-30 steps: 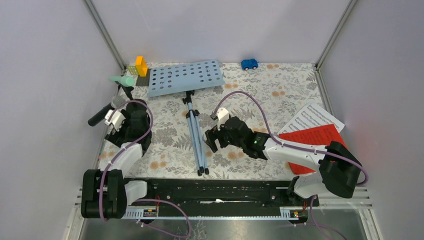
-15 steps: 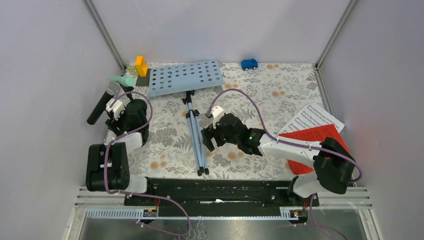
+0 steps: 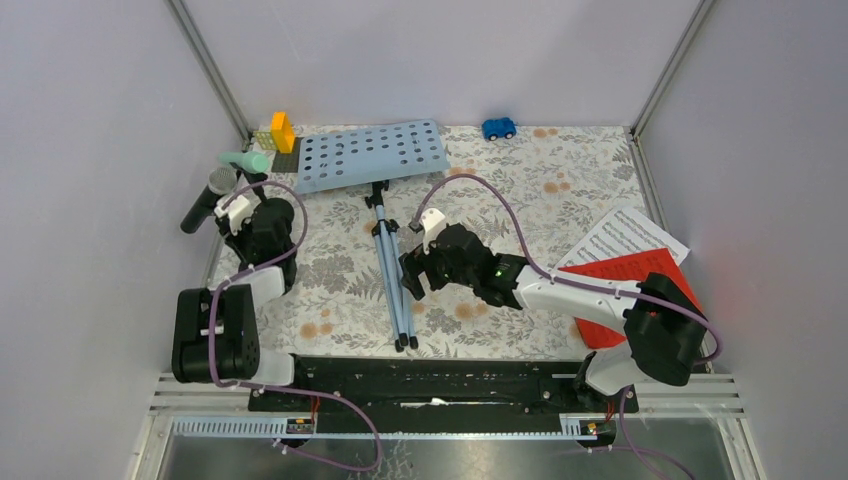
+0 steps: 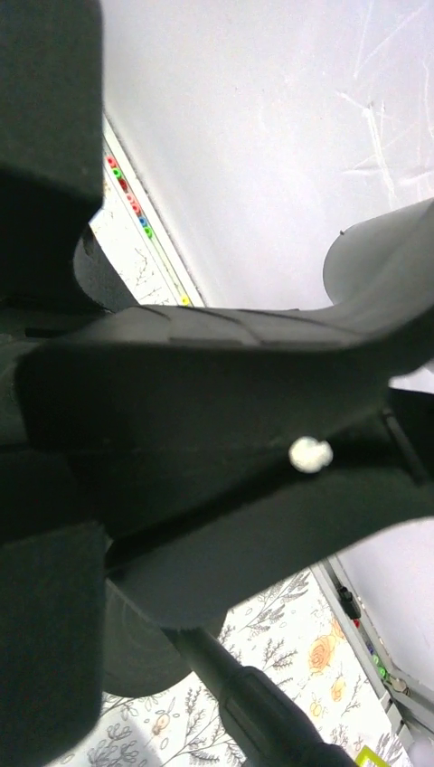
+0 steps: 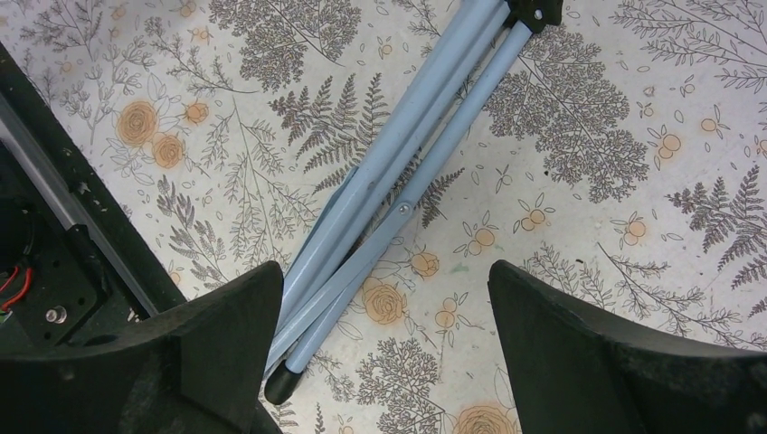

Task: Pack up the instrument practice props

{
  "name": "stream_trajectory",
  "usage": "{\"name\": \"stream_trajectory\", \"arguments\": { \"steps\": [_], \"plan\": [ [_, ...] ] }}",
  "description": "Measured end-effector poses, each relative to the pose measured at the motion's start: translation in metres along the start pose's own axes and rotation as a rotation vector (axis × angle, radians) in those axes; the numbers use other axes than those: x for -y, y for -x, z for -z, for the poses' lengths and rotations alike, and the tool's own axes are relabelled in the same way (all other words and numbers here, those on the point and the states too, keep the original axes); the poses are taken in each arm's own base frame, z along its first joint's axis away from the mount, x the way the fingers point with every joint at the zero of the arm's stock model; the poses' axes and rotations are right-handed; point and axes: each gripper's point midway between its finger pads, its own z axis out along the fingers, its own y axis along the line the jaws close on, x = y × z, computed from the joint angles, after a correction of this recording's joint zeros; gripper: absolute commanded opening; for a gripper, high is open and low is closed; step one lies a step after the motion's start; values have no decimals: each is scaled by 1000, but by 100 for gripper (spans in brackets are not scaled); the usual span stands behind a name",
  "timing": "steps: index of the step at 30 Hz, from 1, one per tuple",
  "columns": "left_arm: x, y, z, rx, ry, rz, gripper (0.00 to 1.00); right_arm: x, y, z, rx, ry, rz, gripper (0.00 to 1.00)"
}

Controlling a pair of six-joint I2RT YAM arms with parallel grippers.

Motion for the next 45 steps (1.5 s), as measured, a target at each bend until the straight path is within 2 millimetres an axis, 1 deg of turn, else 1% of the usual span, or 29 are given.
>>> {"name": "stream_trajectory", "arguments": {
  "steps": [1,3,4,5,7,11,14,18,22,26,27,29,30,33,36,40,42,45],
  "plan": [
    [-1,0,2,3,-2,3,0,0,1,0,3,1,-3,91],
    [-5,0,11,9,-21,0,0,-1,3,4,13,2,-7,91],
    [-5,0,17,14,-37,-6,0,-1,5,6,21,3,-8,91],
    [-3,2,28,27,-63,-14,0,-1,7,11,34,4,-11,91],
    [7,11,48,56,-124,-23,0,0,10,21,59,2,-14,91],
    [34,41,95,127,-283,20,0,3,23,48,139,-9,-32,91],
    [44,59,126,150,-397,68,0,8,36,73,214,-33,-47,91],
    [59,71,160,147,-581,98,0,15,59,111,326,-71,-65,92],
    [89,75,204,126,-837,73,0,28,79,157,442,-130,-92,93],
    [129,73,262,102,-1121,27,0,41,85,193,516,-187,-118,93],
    [140,70,282,98,-1205,5,0,44,85,200,526,-197,-123,93],
    [162,62,330,100,-1392,-38,0,49,84,212,548,-218,-133,93],
    [168,57,350,101,-1470,-54,0,51,82,218,558,-228,-138,93],
    [184,32,422,92,-1764,-97,0,59,77,231,570,-257,-148,93],
    [190,8,468,70,-1960,-119,0,65,73,238,575,-285,-156,93],
    [199,-28,511,26,-2151,-135,0,71,65,245,573,-314,-161,93],
    [201,-47,526,4,-2221,-151,0,73,61,247,569,-322,-161,93],
    [202,-72,542,-23,-2308,-169,2,77,56,249,557,-338,-159,93]
  ]
}}
